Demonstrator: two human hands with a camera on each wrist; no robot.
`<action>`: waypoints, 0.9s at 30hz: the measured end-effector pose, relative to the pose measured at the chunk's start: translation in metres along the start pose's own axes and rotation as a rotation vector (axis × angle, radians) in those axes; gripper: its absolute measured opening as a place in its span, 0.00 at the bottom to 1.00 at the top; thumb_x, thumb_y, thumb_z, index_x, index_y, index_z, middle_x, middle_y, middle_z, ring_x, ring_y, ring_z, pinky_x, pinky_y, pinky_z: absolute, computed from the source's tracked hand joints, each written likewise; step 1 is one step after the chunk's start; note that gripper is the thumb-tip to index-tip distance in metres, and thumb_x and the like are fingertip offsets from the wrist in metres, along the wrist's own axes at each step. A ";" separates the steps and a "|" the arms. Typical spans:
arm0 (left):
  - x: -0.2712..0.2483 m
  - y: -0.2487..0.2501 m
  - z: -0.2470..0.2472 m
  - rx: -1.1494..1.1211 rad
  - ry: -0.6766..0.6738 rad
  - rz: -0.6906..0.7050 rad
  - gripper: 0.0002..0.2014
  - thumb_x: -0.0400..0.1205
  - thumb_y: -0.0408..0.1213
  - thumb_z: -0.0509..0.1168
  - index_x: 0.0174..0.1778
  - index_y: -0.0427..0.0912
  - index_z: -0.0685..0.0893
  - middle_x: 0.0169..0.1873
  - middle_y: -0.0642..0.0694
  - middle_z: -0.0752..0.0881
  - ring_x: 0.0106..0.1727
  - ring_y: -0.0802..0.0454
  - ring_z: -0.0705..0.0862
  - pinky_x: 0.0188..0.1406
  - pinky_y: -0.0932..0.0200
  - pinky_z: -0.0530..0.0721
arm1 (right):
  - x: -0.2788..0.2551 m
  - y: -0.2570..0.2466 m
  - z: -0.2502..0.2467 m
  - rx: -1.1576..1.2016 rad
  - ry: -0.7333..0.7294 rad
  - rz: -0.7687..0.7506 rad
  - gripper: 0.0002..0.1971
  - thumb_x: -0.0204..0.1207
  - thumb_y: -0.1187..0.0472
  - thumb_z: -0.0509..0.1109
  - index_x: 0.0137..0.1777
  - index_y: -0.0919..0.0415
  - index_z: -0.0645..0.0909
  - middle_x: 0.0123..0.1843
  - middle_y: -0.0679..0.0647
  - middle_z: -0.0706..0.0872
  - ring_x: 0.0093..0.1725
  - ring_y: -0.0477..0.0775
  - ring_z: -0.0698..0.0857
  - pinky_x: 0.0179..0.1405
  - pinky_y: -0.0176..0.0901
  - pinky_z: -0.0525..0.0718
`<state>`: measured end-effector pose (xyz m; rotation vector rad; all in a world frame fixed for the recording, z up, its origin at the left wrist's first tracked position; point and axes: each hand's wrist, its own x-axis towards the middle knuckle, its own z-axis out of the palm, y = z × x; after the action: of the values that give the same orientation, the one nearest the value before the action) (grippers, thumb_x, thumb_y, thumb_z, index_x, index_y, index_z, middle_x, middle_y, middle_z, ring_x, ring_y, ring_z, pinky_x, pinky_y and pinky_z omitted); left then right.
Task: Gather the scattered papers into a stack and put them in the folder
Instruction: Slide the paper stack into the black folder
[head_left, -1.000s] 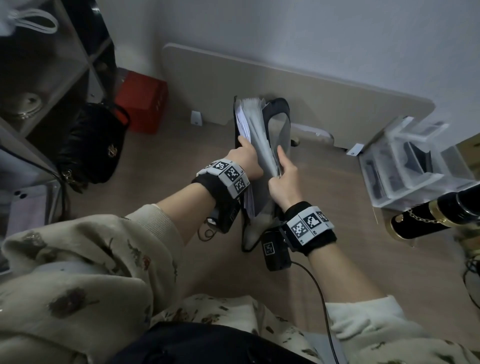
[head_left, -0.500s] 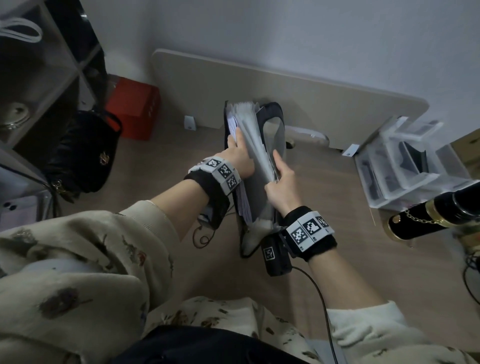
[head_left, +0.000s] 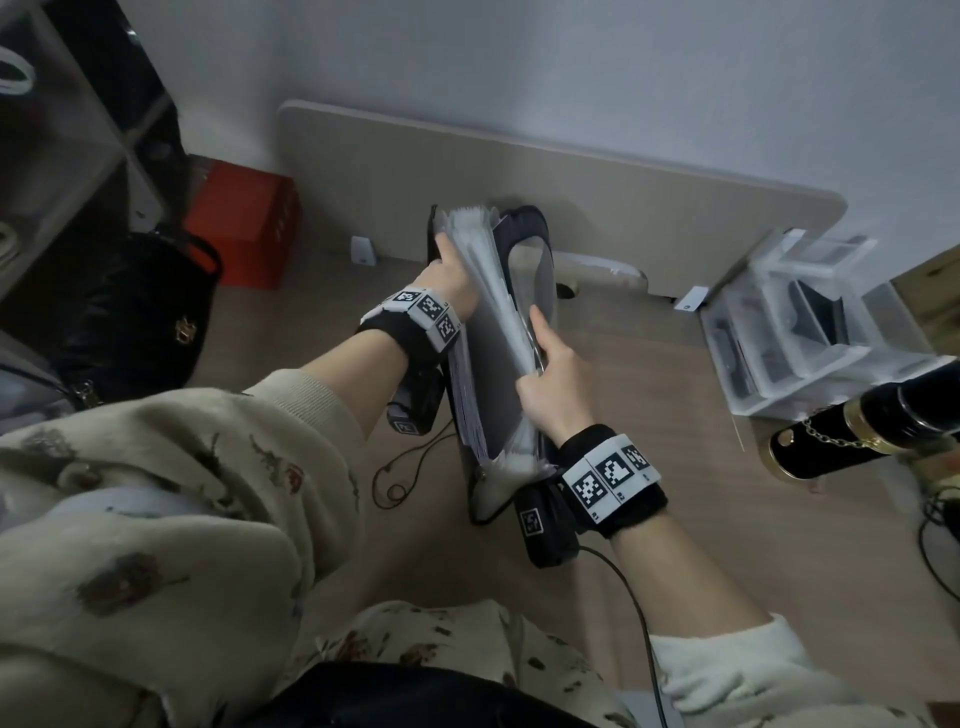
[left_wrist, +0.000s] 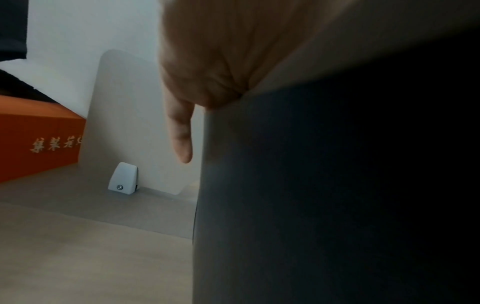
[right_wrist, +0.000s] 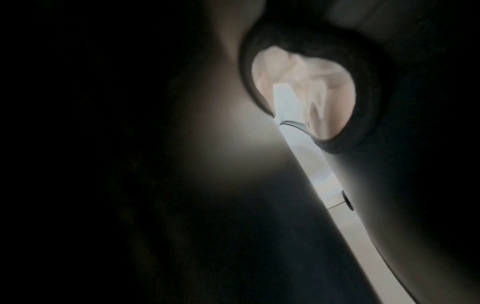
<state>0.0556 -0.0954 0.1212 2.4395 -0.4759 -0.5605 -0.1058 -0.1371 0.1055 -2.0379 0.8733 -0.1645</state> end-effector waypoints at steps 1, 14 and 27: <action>0.000 0.000 0.002 -0.019 0.024 0.018 0.32 0.85 0.31 0.50 0.83 0.35 0.42 0.70 0.30 0.75 0.68 0.35 0.77 0.66 0.44 0.72 | -0.001 -0.001 -0.001 -0.004 0.005 -0.002 0.47 0.55 0.63 0.55 0.79 0.34 0.56 0.68 0.54 0.82 0.53 0.63 0.85 0.60 0.63 0.82; -0.065 0.004 0.020 0.151 -0.212 0.142 0.44 0.81 0.38 0.59 0.81 0.35 0.32 0.54 0.34 0.85 0.44 0.40 0.84 0.47 0.50 0.79 | -0.002 -0.008 -0.009 -0.050 0.016 0.007 0.43 0.65 0.71 0.59 0.81 0.42 0.62 0.70 0.57 0.81 0.69 0.60 0.78 0.71 0.55 0.76; -0.078 0.006 0.017 0.203 -0.145 0.131 0.43 0.81 0.31 0.56 0.80 0.33 0.29 0.56 0.33 0.83 0.40 0.44 0.77 0.41 0.52 0.74 | -0.008 -0.010 -0.012 -0.077 0.027 -0.007 0.43 0.66 0.72 0.59 0.81 0.42 0.61 0.72 0.56 0.79 0.70 0.60 0.78 0.71 0.55 0.75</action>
<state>-0.0202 -0.0728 0.1346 2.5445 -0.7802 -0.6637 -0.1113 -0.1364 0.1223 -2.1142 0.9024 -0.1652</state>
